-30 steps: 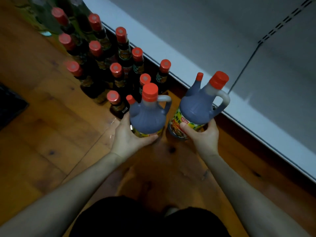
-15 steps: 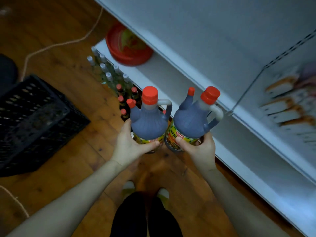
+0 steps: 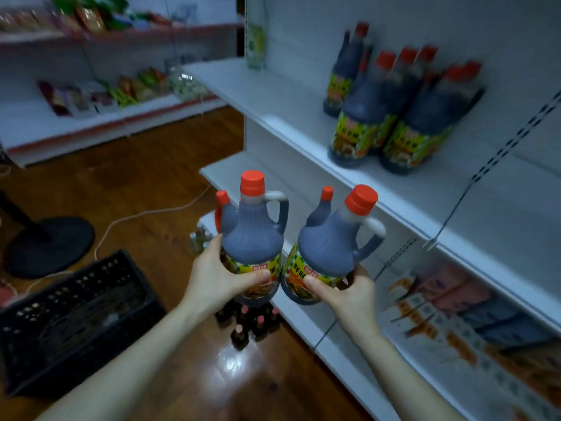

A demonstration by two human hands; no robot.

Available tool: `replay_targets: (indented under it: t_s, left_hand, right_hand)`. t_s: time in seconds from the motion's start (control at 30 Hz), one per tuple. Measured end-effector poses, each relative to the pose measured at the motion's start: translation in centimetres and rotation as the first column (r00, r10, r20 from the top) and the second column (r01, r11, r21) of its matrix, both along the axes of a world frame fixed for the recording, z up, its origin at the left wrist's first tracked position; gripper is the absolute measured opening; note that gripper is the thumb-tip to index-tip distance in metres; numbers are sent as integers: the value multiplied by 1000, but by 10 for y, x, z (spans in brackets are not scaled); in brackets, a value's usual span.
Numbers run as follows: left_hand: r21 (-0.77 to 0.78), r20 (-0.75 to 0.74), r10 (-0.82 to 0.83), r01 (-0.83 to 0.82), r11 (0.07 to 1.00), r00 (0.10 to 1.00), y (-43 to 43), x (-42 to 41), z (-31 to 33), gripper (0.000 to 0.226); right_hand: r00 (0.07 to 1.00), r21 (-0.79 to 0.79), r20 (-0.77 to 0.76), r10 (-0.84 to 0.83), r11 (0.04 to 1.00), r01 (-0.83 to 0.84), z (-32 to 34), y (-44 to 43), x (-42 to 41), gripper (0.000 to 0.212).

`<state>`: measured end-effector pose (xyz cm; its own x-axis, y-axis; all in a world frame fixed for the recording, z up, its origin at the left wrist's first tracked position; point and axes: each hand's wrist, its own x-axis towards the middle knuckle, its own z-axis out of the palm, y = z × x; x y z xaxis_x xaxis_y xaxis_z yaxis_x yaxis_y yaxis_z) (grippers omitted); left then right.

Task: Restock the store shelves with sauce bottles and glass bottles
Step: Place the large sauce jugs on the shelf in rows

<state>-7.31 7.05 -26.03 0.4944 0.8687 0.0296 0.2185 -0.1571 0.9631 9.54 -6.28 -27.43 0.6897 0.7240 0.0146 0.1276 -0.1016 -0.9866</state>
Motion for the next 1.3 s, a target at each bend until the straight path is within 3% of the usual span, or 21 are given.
replay_targets:
  t_s: [0.13, 0.33, 0.63, 0.8, 0.93, 1.3]
  left_hand:
    - [50, 62, 4, -7, 999, 998, 11, -4, 46, 75]
    - [106, 80, -14, 6, 994, 997, 52, -18, 89, 74]
    - [165, 63, -142, 130, 978, 988, 155, -41, 116, 66]
    - [139, 68, -220, 209, 968, 973, 211, -37, 124, 70]
    - [109, 67, -245, 237, 965, 967, 245, -20, 118, 91]
    - [139, 36, -280, 273, 952, 959, 311, 64, 109, 75]
  right_hand:
    - [998, 93, 35, 46, 994, -49, 48, 8, -3, 52]
    - [996, 192, 73, 49, 979, -62, 93, 38, -9, 78]
    - [986, 244, 129, -105, 967, 71, 112, 130, -20, 68]
    - [973, 240, 145, -181, 960, 143, 107, 170, -21, 47]
    - [964, 201, 131, -230, 959, 201, 97, 189, -9, 48]
    - [944, 165, 192, -269, 957, 239, 102, 259, 78, 61]
